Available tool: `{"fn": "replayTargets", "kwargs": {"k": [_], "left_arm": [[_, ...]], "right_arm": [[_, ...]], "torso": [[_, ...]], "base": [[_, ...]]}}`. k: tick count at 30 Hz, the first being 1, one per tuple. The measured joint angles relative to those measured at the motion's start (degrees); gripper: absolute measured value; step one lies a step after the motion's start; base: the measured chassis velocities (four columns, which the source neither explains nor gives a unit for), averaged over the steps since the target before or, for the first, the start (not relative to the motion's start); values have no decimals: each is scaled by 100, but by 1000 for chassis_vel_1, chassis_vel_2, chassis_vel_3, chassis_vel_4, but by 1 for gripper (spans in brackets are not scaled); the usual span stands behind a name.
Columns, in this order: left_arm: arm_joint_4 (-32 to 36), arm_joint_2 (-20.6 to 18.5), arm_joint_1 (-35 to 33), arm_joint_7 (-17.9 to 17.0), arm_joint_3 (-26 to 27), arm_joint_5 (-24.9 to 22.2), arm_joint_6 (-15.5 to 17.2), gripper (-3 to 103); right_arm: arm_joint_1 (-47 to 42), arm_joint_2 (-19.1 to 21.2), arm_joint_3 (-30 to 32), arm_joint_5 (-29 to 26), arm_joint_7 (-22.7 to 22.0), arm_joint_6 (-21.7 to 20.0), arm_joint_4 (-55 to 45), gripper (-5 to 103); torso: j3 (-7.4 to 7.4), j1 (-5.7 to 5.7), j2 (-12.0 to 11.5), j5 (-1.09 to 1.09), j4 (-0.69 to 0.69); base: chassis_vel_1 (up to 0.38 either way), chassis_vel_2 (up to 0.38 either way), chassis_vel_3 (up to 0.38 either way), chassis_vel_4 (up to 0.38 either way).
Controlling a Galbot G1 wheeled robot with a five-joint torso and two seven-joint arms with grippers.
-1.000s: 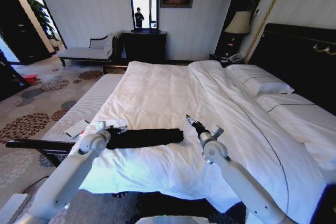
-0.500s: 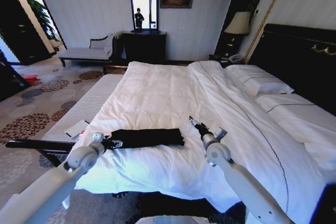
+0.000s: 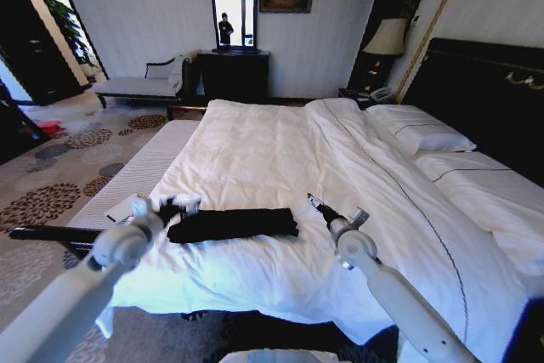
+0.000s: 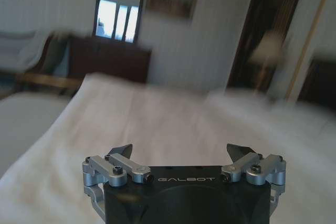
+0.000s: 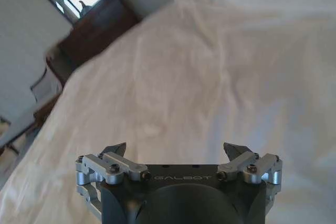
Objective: Fold the clothes on the bed.
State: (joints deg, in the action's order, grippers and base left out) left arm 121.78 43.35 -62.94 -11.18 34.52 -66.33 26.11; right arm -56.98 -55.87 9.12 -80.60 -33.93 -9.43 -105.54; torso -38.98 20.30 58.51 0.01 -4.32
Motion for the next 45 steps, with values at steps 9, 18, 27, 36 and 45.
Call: {"fn": "replayTargets", "kwargs": {"k": [9,18,27,36,45], "left_arm": [[253,244,-54,37,736,-512,-133,100],[192,376,-130,-43,677,-402,-73,100],[166,434,-183,-45,566,-266,-51,100],[227,463,-251,-52,624,-228,-34,100],[262,506,-343,-73,671,-186,-23,100]], "right_arm": [[82,-361,-84,-556,145,-357,502,100],[-4,-702,-137,-701,285,-717,605,100],[-131,-740,-153,-737,626,-782,544,101],[-107,-768,-235,-719,691,-764,549,70],[-105,-863,-304,-523,779,-617,568,37]], "torso": [[0,0,0,-1,0],[0,0,0,-2,-1],[0,0,0,-1,-1],[0,0,0,-1,-1],[0,0,0,-1,0]], "base": [[0,0,0,0],[0,0,0,0],[0,0,0,0],[0,0,0,0],[0,0,0,0]]}}
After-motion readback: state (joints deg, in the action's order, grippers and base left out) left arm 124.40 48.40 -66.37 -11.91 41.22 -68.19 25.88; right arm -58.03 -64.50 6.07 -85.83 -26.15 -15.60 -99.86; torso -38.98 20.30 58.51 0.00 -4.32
